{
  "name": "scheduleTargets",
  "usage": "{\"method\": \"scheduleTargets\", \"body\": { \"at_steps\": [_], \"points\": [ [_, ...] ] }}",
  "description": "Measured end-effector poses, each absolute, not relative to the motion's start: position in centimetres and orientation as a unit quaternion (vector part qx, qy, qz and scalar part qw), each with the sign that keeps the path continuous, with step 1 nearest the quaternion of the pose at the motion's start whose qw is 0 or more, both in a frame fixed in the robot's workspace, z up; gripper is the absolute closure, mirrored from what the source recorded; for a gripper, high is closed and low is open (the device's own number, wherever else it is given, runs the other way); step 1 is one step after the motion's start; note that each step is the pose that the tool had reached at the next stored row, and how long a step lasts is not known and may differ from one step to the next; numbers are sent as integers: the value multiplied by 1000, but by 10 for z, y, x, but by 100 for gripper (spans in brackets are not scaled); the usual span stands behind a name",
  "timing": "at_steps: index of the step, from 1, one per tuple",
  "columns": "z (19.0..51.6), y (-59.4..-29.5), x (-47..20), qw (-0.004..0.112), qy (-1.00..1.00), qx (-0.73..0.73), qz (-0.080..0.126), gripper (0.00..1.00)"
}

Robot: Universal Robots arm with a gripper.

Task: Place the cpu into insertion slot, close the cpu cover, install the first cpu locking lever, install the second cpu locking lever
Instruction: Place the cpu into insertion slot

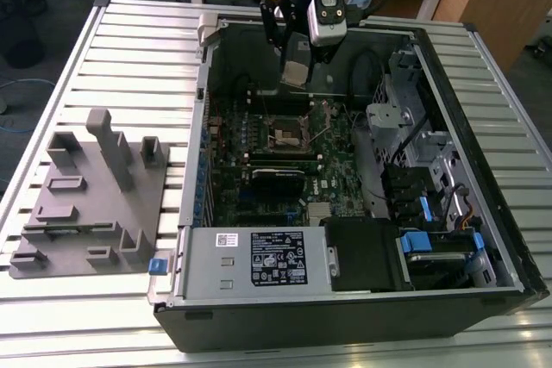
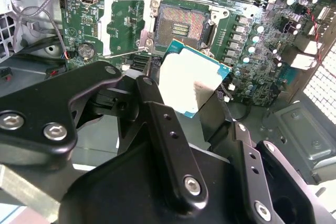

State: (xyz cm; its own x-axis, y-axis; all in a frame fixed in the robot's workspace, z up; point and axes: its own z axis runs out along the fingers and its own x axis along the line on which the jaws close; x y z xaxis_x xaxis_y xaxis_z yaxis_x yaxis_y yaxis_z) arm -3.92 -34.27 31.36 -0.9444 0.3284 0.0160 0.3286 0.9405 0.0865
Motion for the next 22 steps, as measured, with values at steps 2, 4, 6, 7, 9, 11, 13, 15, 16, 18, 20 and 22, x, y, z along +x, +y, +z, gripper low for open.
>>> {"method": "scheduleTargets", "body": {
  "at_steps": [2, 4, 6, 7, 9, 11, 13, 15, 16, 18, 20, 22],
  "points": [
    [313, -343, -39, 1, -984, -170, -44, 46],
    [313, -343, -39, 0, -983, -181, -44, 46],
    [313, -343, -39, 0, -981, -191, -44, 46],
    [313, -343, -39, -1, -980, -195, -44, 46],
    [313, -343, -39, -1, -978, -202, -44, 46],
    [313, -343, -39, -1, -978, -204, -44, 46],
    [313, -343, -39, -1, -977, -208, -44, 46],
    [313, -343, -39, -2, -974, -221, -44, 46],
    [312, -343, -39, -2, -973, -228, -44, 46],
    [312, -343, -39, -3, -969, -245, -44, 46],
    [311, -343, -39, -4, -964, -262, -44, 46],
    [311, -343, -39, -4, -959, -280, -44, 46]
  ]
}}
